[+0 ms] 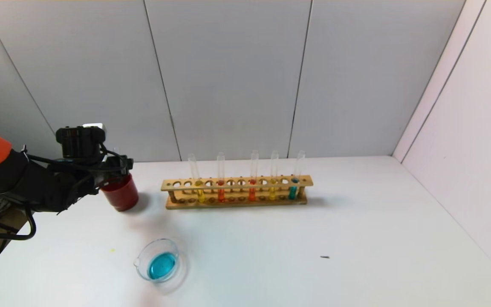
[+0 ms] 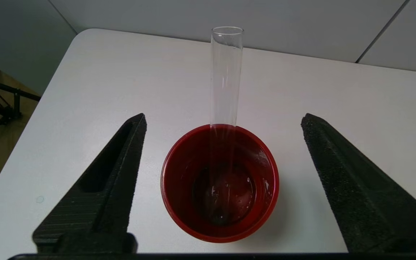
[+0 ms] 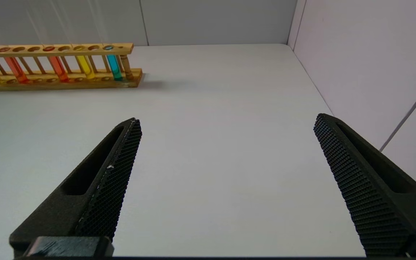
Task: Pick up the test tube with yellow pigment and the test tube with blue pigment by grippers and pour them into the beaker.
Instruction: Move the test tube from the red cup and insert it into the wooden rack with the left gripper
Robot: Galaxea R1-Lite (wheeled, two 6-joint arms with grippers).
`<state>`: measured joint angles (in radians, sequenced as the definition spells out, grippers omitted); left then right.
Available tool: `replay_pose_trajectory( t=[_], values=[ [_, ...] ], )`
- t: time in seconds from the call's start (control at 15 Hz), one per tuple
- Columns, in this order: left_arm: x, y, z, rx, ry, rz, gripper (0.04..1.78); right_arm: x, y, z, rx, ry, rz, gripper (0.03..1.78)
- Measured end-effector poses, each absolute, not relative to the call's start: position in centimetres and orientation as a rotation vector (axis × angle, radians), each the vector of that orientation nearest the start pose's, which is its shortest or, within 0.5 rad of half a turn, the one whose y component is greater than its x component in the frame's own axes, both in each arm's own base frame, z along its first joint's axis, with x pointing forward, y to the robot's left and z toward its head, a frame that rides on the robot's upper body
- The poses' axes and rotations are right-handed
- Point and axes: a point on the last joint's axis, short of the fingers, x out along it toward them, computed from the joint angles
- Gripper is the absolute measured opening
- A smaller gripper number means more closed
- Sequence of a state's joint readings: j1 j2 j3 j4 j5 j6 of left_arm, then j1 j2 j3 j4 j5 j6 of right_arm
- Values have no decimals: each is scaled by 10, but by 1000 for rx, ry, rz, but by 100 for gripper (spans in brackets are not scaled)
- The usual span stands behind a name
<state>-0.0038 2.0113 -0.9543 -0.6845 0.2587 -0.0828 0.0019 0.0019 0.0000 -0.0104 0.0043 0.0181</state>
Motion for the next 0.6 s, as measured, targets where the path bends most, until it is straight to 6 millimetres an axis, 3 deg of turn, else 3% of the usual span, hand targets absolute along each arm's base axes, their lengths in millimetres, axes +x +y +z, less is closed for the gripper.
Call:
replay_pose_trajectory(
  t=[0.2, 0.6],
  values=[
    [362, -6, 130, -26, 347, 237, 173, -23, 0, 77, 18, -8, 7, 174],
    [313, -42, 154, -18, 310, 131, 175, -23, 0, 77, 18, -8, 6, 174]
  ],
)
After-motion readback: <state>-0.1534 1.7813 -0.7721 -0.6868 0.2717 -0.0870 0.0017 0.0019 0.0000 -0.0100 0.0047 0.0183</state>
